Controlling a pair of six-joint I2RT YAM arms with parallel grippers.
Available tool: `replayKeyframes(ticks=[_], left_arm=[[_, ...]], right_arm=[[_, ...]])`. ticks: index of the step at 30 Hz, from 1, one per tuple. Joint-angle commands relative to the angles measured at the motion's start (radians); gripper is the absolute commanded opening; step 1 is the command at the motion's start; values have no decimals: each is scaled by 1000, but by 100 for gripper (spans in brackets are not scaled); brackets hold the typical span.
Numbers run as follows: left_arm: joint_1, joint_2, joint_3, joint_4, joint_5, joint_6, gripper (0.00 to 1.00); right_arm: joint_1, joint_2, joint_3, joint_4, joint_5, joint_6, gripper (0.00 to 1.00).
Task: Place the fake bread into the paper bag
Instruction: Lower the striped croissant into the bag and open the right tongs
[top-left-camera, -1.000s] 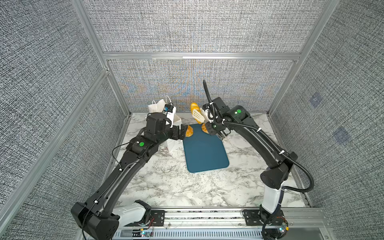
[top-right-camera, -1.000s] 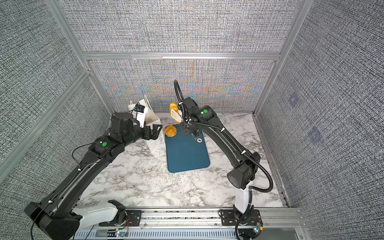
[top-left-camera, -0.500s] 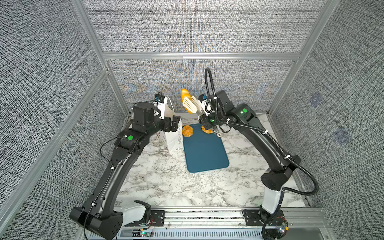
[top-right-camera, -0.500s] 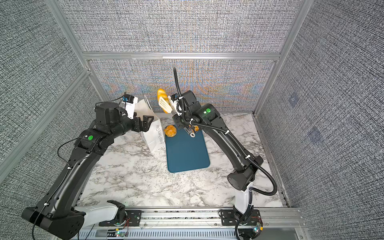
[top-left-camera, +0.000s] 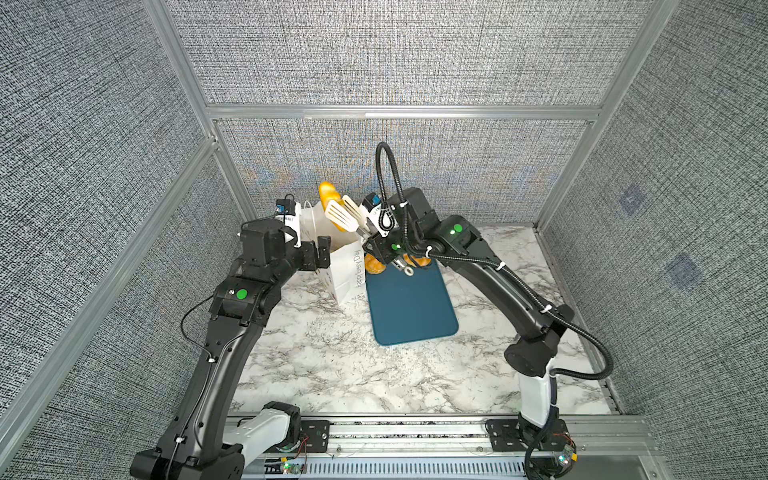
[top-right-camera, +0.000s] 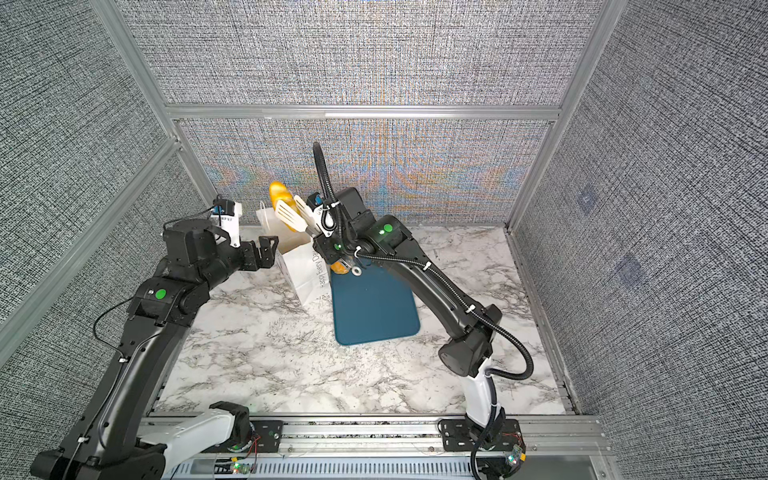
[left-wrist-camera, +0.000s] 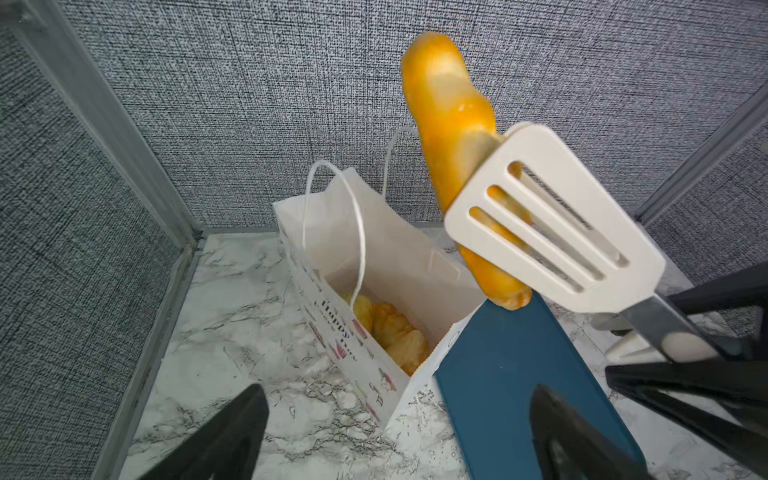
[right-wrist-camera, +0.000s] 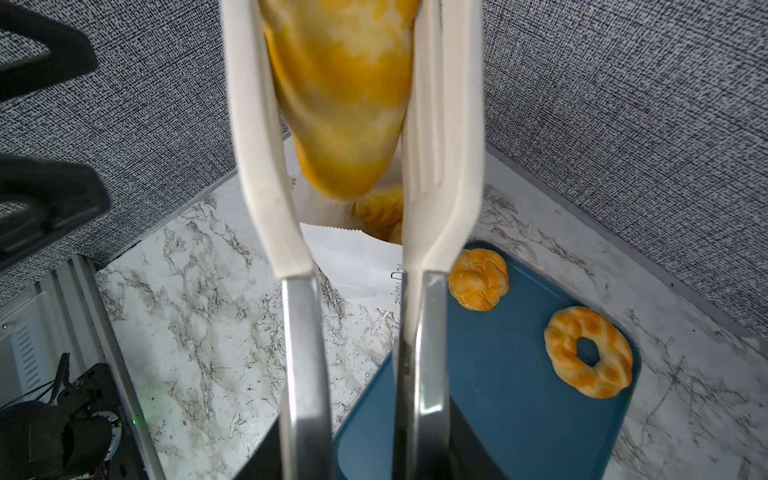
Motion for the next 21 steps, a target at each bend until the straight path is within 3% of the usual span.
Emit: replayKeyframes(ticks=[1, 9, 21], left_arm=[[26, -20, -24, -1, -1, -20, 99], [88, -40, -60, -29, 34, -12, 99], [89, -35, -98, -32, 49, 16, 99]], right_arm=[[2, 25, 40, 7, -8, -21, 39], [0, 80, 62, -31, 15, -24, 39], [0, 136, 113, -63, 60, -17, 40]])
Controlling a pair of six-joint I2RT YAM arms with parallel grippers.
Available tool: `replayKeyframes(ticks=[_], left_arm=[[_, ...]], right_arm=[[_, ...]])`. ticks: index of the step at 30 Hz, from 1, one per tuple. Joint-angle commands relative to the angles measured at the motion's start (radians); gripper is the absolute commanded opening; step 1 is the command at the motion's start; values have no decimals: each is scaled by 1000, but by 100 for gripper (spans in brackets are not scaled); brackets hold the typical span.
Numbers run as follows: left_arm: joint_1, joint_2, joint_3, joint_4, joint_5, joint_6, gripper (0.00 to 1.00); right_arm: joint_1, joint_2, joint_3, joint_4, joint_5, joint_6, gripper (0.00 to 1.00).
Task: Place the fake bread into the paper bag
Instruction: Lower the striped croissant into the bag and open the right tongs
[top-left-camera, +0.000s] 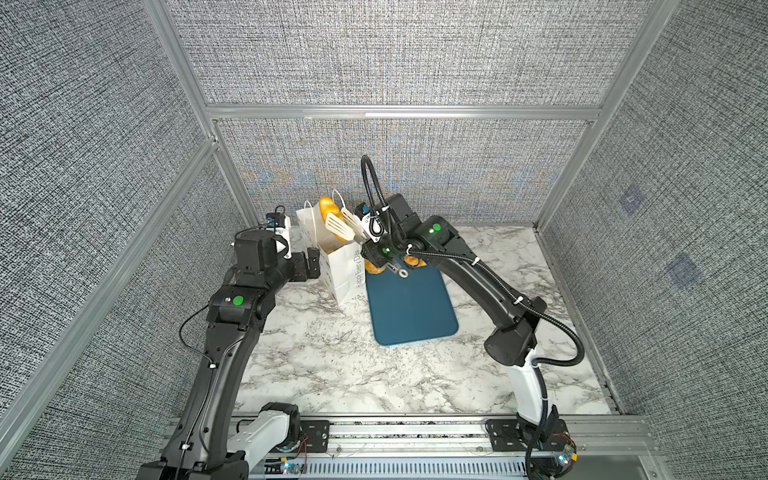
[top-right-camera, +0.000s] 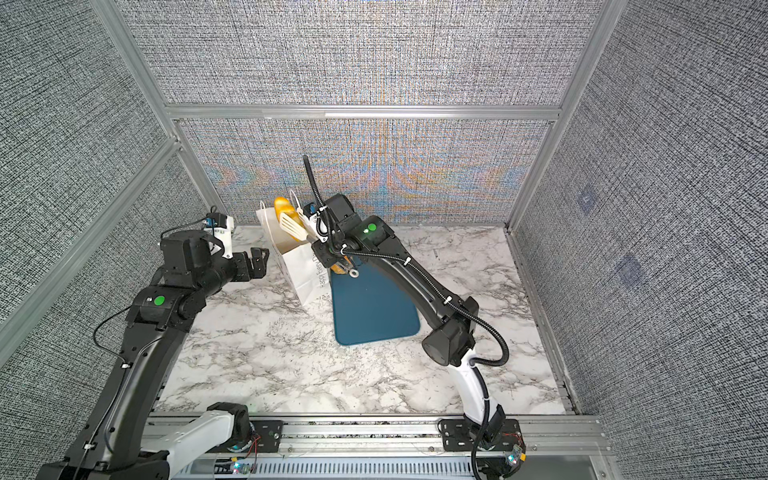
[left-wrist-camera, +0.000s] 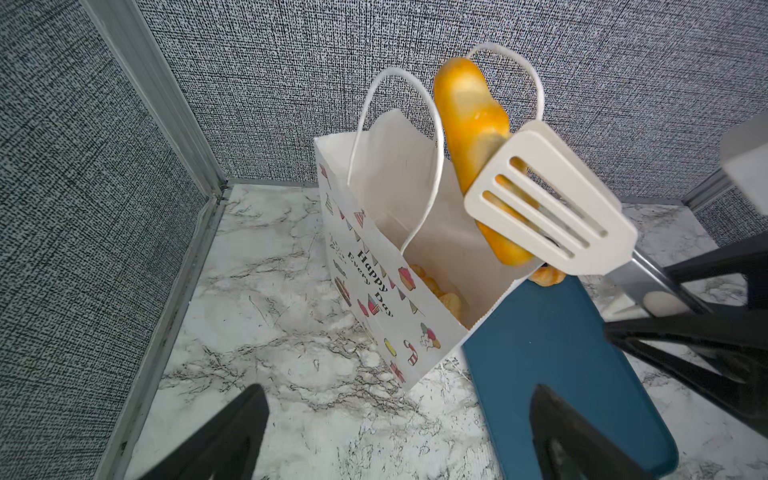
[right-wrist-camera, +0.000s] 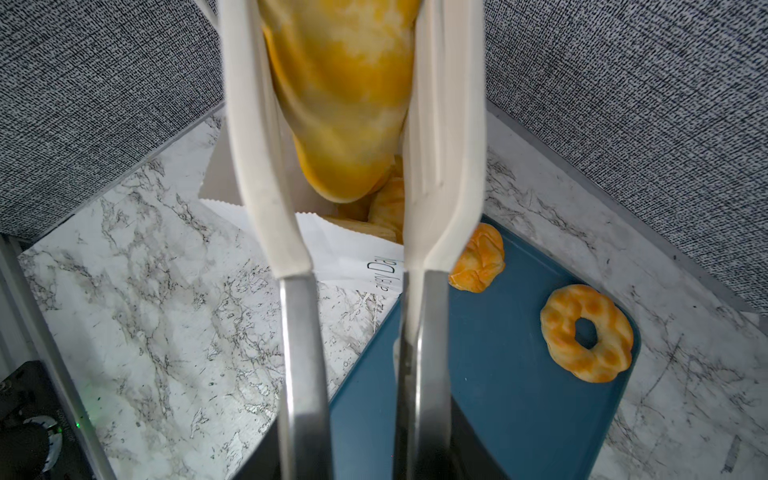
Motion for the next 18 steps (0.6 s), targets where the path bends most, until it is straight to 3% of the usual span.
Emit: replayKeyframes(ticks=[1, 7, 14, 18], left_arm=[[2, 4, -16, 3, 23, 16, 99], [2, -7, -42, 3, 54, 21, 99], [2, -6, -46, 15, 137, 35, 99], [2, 5, -35, 15, 188, 48, 99]], right_arm=[[1, 2, 12, 22, 12, 5, 41], [0, 18, 23, 4, 22, 5, 47], [-2, 5, 26, 5, 35, 8, 61], [-1, -8, 25, 4, 38, 7, 63]])
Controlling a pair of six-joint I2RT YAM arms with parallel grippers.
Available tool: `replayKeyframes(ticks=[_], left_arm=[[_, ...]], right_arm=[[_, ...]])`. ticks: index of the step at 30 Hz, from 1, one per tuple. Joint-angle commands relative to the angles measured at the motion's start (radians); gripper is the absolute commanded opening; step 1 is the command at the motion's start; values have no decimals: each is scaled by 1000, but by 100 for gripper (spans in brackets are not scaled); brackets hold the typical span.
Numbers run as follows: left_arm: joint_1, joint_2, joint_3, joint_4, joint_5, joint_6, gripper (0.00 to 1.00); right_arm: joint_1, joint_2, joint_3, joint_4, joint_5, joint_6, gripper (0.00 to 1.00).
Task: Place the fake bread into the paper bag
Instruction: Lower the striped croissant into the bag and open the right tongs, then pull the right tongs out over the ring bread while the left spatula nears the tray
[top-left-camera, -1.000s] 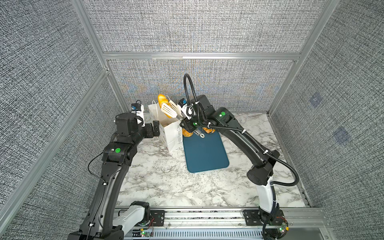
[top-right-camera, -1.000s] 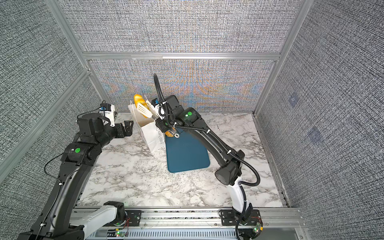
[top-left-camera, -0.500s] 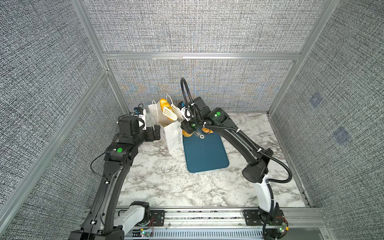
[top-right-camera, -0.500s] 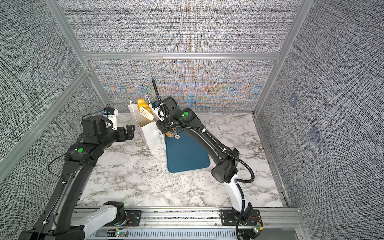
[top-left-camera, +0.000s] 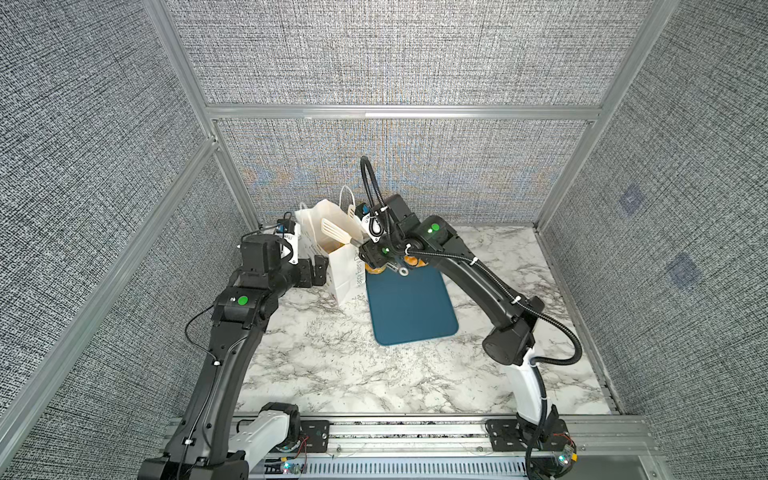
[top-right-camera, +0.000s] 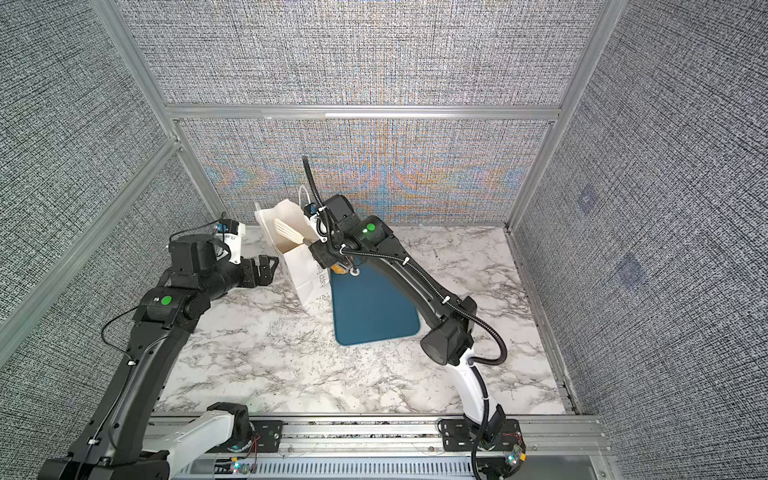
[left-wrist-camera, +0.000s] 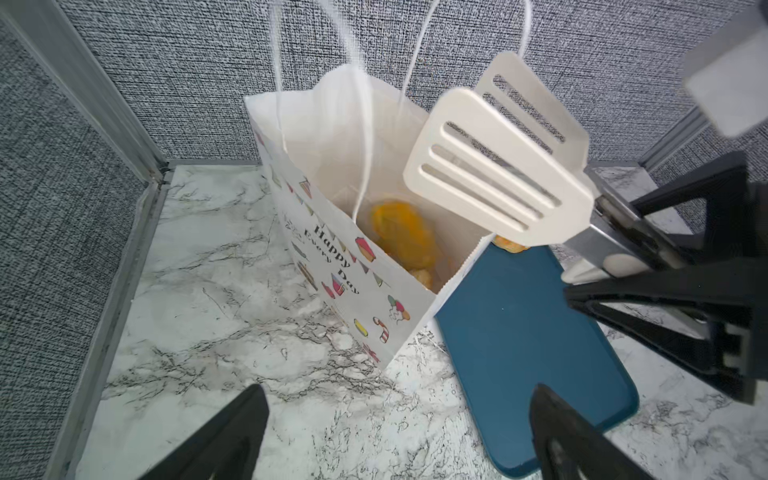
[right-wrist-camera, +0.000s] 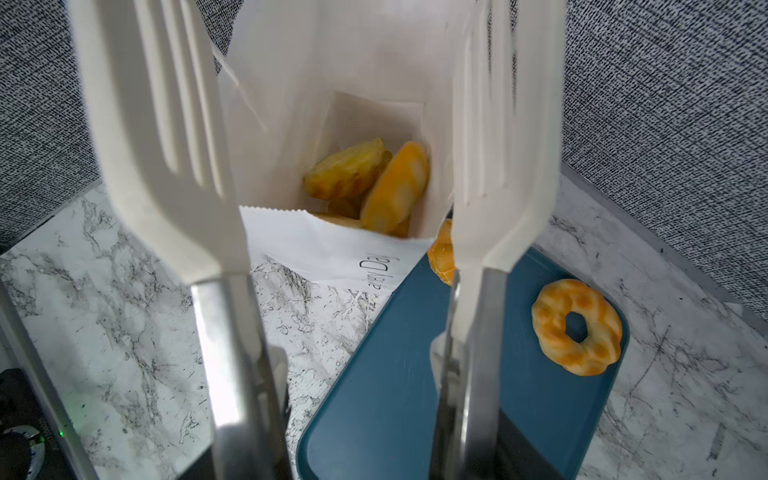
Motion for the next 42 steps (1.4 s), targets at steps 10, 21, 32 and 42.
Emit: replayKeyframes(ticks=[10, 21, 32, 42], left_arm=[[-28, -37, -5, 120, 134, -26, 99], [-140, 36, 80, 183, 93, -71, 99], [-374, 253, 172, 301, -109, -139, 99], [-602, 344, 129, 356, -369, -282, 99]], right_arm=[[0, -134, -100, 66, 36, -25, 63], [-40, -215, -180, 57, 120, -37, 64], [-215, -492, -633, 118, 123, -87, 66], [-408, -467, -890, 106, 69, -198, 66]])
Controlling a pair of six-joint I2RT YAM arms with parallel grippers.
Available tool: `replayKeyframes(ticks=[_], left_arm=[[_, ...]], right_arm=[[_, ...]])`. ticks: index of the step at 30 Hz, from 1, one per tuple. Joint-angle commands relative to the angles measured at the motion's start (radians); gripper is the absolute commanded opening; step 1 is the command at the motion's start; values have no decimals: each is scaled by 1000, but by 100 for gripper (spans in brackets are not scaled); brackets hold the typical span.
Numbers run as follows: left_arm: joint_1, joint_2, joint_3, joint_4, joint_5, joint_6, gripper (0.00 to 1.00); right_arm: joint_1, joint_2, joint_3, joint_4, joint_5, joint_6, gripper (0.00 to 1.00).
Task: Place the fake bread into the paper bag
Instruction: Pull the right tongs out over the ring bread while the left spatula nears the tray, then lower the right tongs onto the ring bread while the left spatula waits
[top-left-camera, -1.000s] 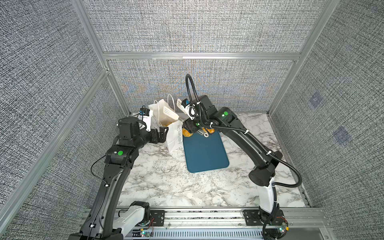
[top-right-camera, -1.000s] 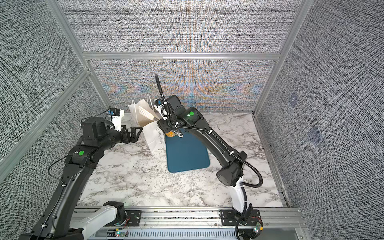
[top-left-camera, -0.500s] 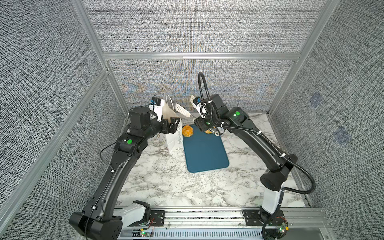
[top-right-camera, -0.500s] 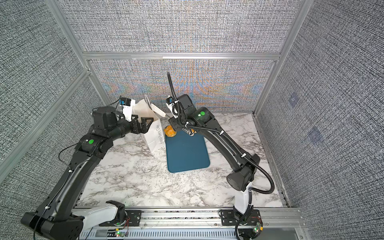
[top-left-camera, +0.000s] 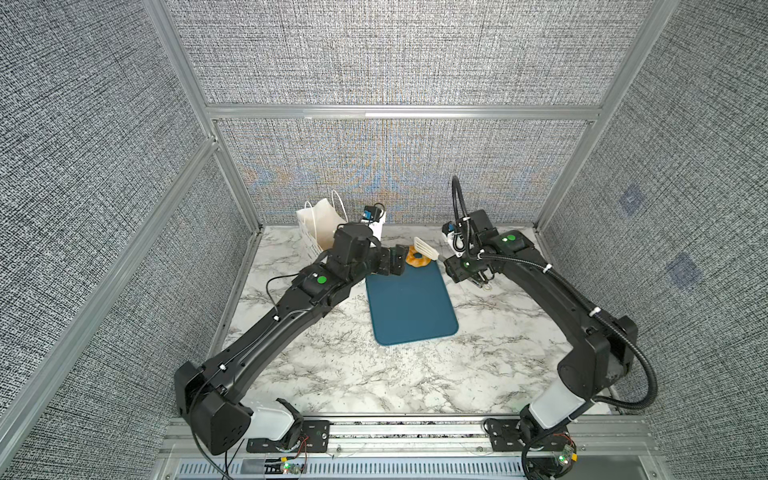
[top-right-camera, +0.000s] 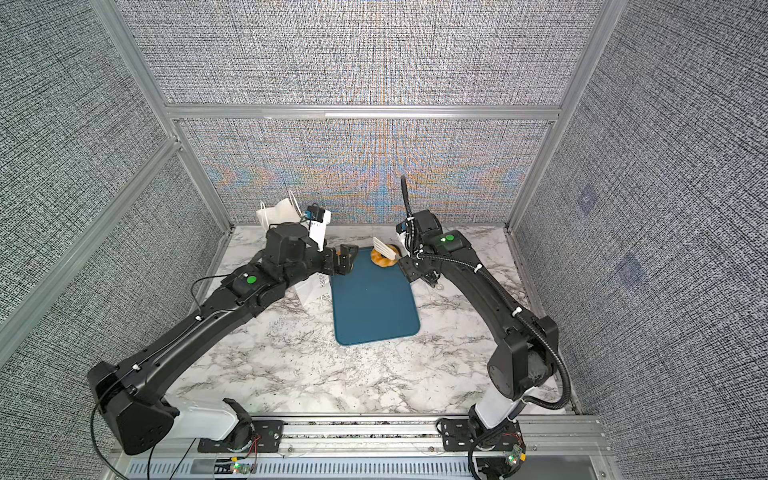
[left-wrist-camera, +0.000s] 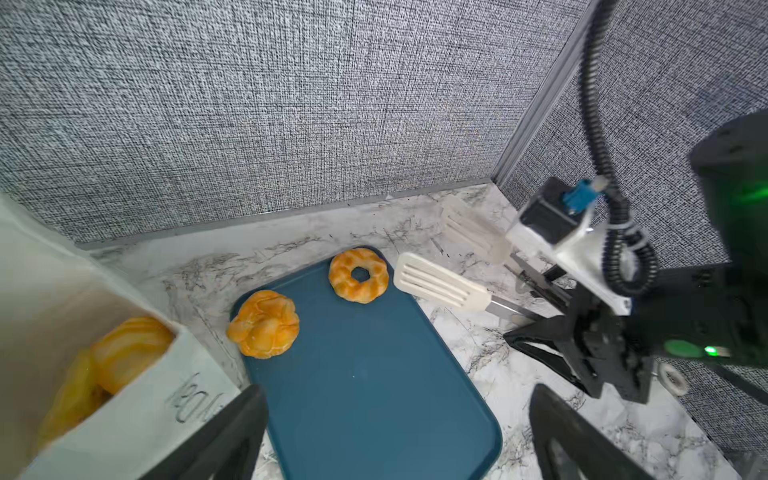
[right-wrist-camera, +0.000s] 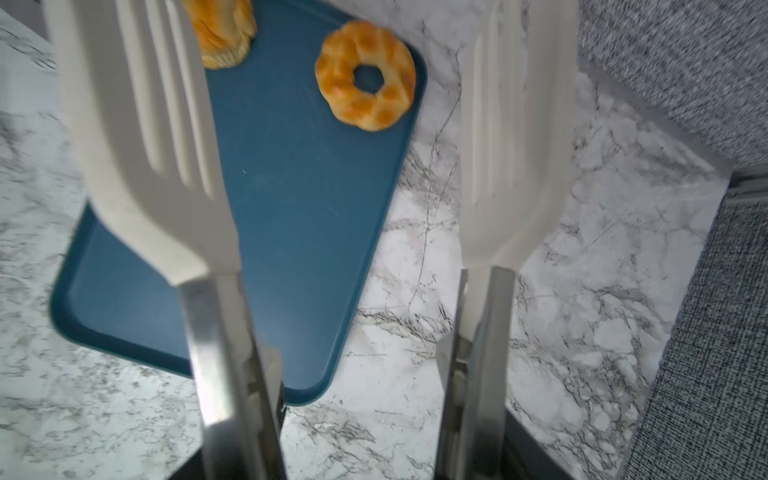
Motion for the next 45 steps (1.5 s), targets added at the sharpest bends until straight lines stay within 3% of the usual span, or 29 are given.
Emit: replayKeyframes(ticks=[1, 7, 15, 21, 36, 45], left_arm=[[-45, 37, -1, 33, -126, -83, 99], [-58, 82, -20, 62, -160, -144, 99], [-17, 331, 306, -201, -76, -78, 99], [-12, 386, 384, -218, -57, -42, 99], [2, 343, 322, -237, -53, -10, 99], [4, 338, 283, -238, -44, -40, 99]], right_arm=[[-27, 33, -21, 28, -27, -40, 66], [-53, 167, 40, 42, -23, -42, 66], [3, 326, 167, 26, 21, -94, 65], [13, 426, 255, -7, 62, -92, 64], [21, 615, 442, -92, 131, -126, 64], [37, 610, 398, -128, 126, -139, 50]])
